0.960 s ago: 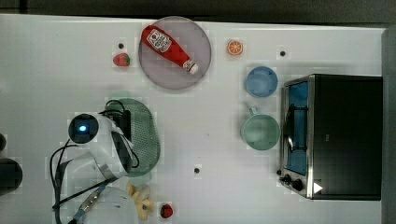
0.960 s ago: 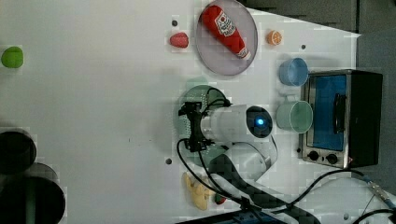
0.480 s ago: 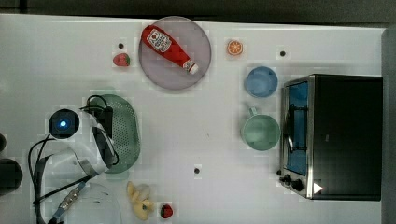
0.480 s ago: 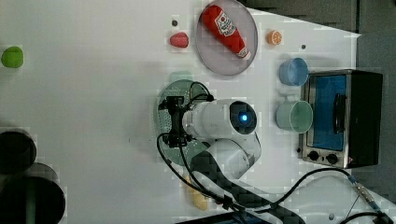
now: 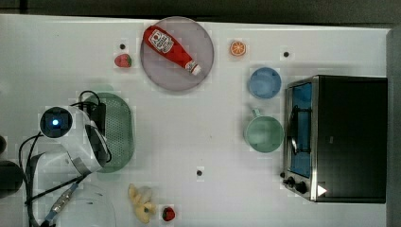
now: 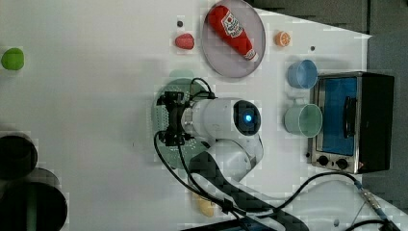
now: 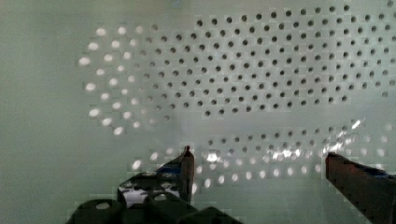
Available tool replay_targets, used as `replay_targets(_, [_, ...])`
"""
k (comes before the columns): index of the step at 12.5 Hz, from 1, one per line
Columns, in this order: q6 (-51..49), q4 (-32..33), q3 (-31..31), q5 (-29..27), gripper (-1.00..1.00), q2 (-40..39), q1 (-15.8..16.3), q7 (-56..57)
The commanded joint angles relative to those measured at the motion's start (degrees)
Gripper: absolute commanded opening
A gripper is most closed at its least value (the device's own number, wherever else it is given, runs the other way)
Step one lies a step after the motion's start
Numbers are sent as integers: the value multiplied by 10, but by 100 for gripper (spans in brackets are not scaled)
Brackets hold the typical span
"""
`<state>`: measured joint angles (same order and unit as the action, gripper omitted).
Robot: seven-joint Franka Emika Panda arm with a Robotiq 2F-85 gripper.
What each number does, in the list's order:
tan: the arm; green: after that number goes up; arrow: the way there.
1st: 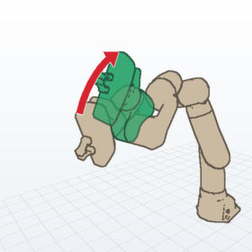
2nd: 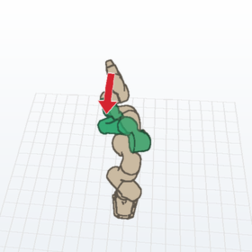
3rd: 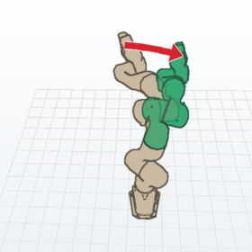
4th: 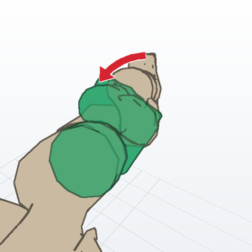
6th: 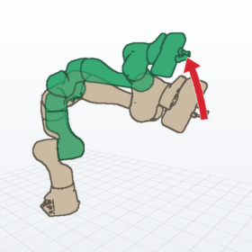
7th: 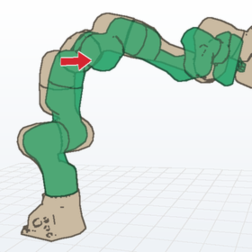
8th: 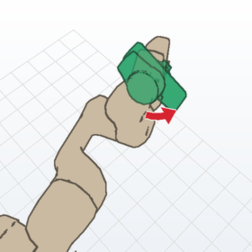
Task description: Drag strainer right to left.
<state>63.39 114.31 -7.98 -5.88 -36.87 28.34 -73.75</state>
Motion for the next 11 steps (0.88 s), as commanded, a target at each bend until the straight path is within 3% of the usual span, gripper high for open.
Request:
replay_targets(1, [-5,-18,-17,-23,100,-7,33,-46])
replay_targets(7, [-15,-50,-12,-16,100,-19,59,-63])
replay_targets(11, [-100,-41,29,27,100,69,56,56])
